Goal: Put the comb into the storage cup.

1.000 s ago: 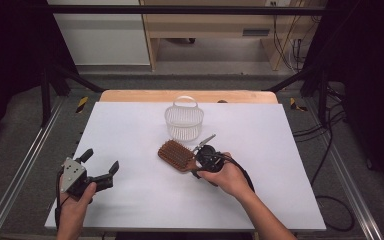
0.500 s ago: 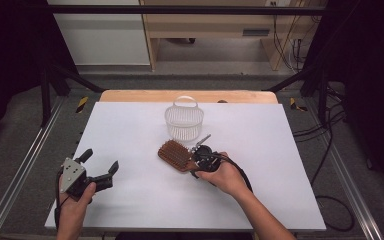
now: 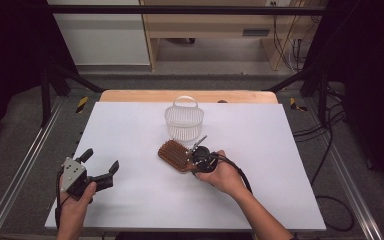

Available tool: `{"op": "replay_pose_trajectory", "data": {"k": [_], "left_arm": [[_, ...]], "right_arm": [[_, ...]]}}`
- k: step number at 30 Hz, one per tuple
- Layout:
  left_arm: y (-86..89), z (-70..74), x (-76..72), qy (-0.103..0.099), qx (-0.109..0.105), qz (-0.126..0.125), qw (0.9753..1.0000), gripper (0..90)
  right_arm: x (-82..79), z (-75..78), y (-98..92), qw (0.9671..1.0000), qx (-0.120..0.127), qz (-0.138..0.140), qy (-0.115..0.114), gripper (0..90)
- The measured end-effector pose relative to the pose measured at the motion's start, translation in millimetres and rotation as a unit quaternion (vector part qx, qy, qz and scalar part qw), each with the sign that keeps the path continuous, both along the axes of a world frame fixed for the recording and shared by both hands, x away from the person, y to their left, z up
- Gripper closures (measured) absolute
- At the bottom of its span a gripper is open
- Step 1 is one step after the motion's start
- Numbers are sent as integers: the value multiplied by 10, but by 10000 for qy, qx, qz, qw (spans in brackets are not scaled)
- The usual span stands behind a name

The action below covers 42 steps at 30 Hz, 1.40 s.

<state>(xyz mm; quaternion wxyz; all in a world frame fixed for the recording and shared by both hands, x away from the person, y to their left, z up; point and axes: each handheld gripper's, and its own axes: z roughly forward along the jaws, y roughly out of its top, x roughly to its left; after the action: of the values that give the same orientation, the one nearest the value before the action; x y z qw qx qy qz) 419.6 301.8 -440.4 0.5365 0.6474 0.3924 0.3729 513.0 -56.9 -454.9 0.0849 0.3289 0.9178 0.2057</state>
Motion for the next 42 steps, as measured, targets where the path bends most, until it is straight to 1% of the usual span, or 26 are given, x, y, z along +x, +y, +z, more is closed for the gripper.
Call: {"op": "replay_pose_trajectory", "data": {"k": [2, 10, 13, 15, 17, 19, 20, 21, 22, 23, 25, 27, 30, 31, 32, 33, 34, 35, 37, 40, 42], "left_arm": [[-5, -1, 3, 9, 9, 0, 10000, 34], [-26, -5, 1, 6, 42, -37, 10000, 33], [-35, -2, -9, -11, 76, -58, 10000, 34], [-38, 1, -17, -16, 89, -51, 9999, 33], [-36, 11, -25, -24, 62, -36, 10000, 34], [-34, 14, -30, -31, 49, -25, 10000, 34], [-33, 11, -30, -19, 40, -20, 10000, 34], [-34, 9, -29, -16, 22, -21, 10000, 34], [-34, 9, -26, -17, 13, -29, 10000, 34], [-36, 8, -22, -9, 10, -37, 10000, 34], [-44, 1, -20, 9, 25, -55, 10000, 34], [-50, 8, -39, 12, 28, -56, 10000, 34], [-66, 30, -70, -1, -43, -91, 9999, 34], [-78, 34, -74, 14, -87, -121, 9999, 34], [-94, 40, -79, 34, -99, -158, 9998, 34], [-112, 47, -81, 54, -114, -205, 9997, 33], [-137, 58, -79, 72, -157, -240, 9996, 33], [-166, 73, -74, 88, -176, -299, 9994, 33], [-237, 108, -57, 109, -211, -420, 9988, 33], [-378, 182, -5, 160, -221, -644, 9976, 34], [-485, 245, 37, 172, -226, -821, 9962, 36]], "right_arm": [[9, 3, 9, 10000, -30, 9, 35, 696], [94, 31, 48, 9992, -202, 71, 342, 726], [99, 33, 47, 9991, -187, 38, 383, 727], [104, 27, 33, 9992, -161, 133, 336, 728], [105, 29, 32, 9992, -155, 142, 338, 729], [98, 35, 37, 9992, -150, 95, 361, 729], [92, 33, 33, 9993, -139, 105, 326, 729], [77, 26, 17, 9996, -114, 168, 218, 729], [77, 26, 17, 9996, -114, 168, 218, 729], [62, 28, 12, 9997, -62, 110, 224, 729], [42, 18, -13, 9998, 10, 145, 134, 729], [10, 23, -31, 9999, 8, 154, 17, 729], [-50, 48, -86, 9997, 168, 167, -89, 729], [-96, 72, -131, 9992, 288, 191, -191, 729], [-96, 72, -131, 9992, 288, 191, -191, 729], [-119, 86, -153, 9989, 340, 182, -255, 729], [-159, 109, -206, 9980, 494, 190, -360, 729], [-159, 109, -206, 9980, 494, 190, -360, 729], [-199, 127, -251, 9969, 596, 219, -475, 729], [-252, 145, -308, 9947, 766, 219, -654, 729], [-278, 156, -349, 9926, 923, 236, -757, 729]]}}
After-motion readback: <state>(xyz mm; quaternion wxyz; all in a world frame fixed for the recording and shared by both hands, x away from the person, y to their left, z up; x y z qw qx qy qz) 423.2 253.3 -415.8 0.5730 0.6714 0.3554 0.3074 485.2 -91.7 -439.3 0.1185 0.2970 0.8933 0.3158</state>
